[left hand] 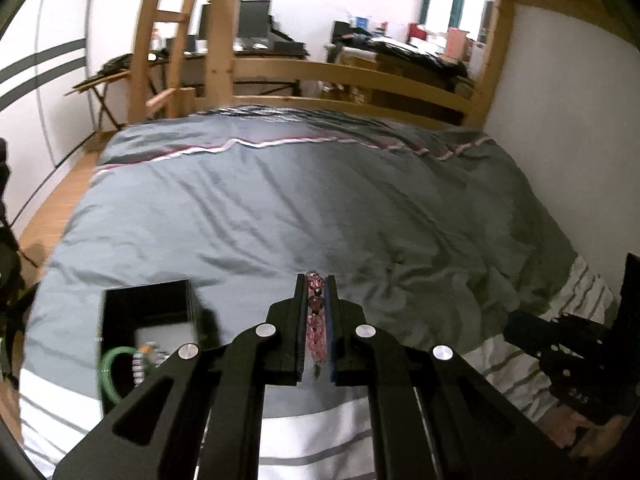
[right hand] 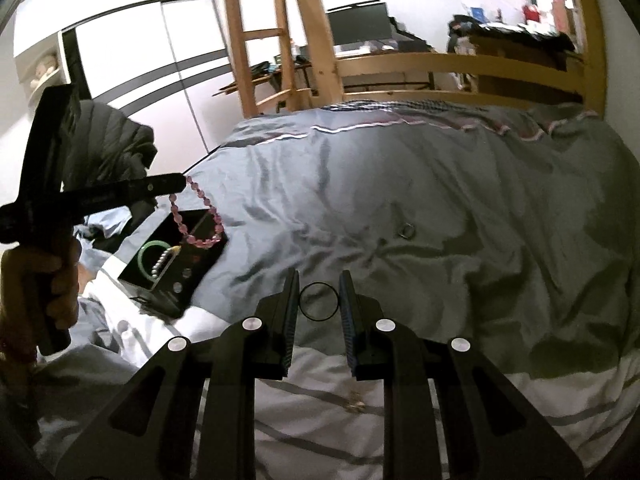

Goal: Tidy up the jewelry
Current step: 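Drop the pink bracelet into the black box with the left tool while the right opens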

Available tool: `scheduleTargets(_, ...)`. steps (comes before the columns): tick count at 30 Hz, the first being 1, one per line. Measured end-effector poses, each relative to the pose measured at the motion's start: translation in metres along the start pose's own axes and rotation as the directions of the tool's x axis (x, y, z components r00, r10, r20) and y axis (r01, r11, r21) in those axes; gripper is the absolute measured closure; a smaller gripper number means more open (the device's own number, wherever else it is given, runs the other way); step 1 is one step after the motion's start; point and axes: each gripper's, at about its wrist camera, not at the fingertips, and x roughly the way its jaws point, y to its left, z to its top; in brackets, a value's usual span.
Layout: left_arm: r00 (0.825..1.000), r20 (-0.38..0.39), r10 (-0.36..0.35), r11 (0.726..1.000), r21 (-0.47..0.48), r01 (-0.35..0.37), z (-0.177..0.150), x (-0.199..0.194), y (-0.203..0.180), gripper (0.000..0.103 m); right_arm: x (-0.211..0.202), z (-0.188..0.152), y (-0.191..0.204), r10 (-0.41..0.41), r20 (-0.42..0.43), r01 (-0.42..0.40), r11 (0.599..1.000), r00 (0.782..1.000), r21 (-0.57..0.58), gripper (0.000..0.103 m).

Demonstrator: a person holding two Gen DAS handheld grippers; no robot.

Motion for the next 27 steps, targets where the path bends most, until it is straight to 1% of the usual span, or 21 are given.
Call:
scheduleTargets(4, 0.999, 0.029, 0.019, 0.999, -0.028, -0.018, 0.0, -0.019, 0.026, 0.096, 0.008, 0.007, 0.03, 0.016, -0.013, -0.017, 0.999, 1.0, -0.047, 0.082)
scheduleTargets(8, 0.999, 0.03, 0.043, 0.998, -0.045, -0.042, -0.004, -0.025, 0.048, 0.096, 0.02, 0.015, 0.063, 0.039, -0.025, -0.042, 0.994, 0.999, -0.103, 0.082)
scheduleTargets(14, 0.999, 0.035, 0.039, 0.994, -0.103, -0.035, -0.01, -0.035, 0.085, 0.096, 0.043, 0.023, 0.109, 0.087, -0.048, -0.093, 0.983, 0.995, -0.161, 0.082)
scheduleTargets(17, 0.999, 0.027, 0.047, 0.992, -0.118, -0.043, -0.015, -0.034, 0.101, 0.096, 0.055, 0.025, 0.13, 0.103, -0.061, -0.113, 0.975, 0.993, -0.191, 0.082)
scheduleTargets(22, 0.999, 0.001, 0.037, 0.987, -0.159, -0.037, -0.027, -0.027, 0.124, 0.096, 0.078, 0.027, 0.165, 0.14, -0.082, -0.156, 0.96, 0.987, -0.233, 0.082)
scheduleTargets(27, 1.0, -0.014, 0.012, 0.982, -0.189, -0.015, -0.032, -0.02, 0.132, 0.096, 0.105, 0.022, 0.195, 0.173, -0.121, -0.199, 0.944, 0.978, -0.262, 0.082)
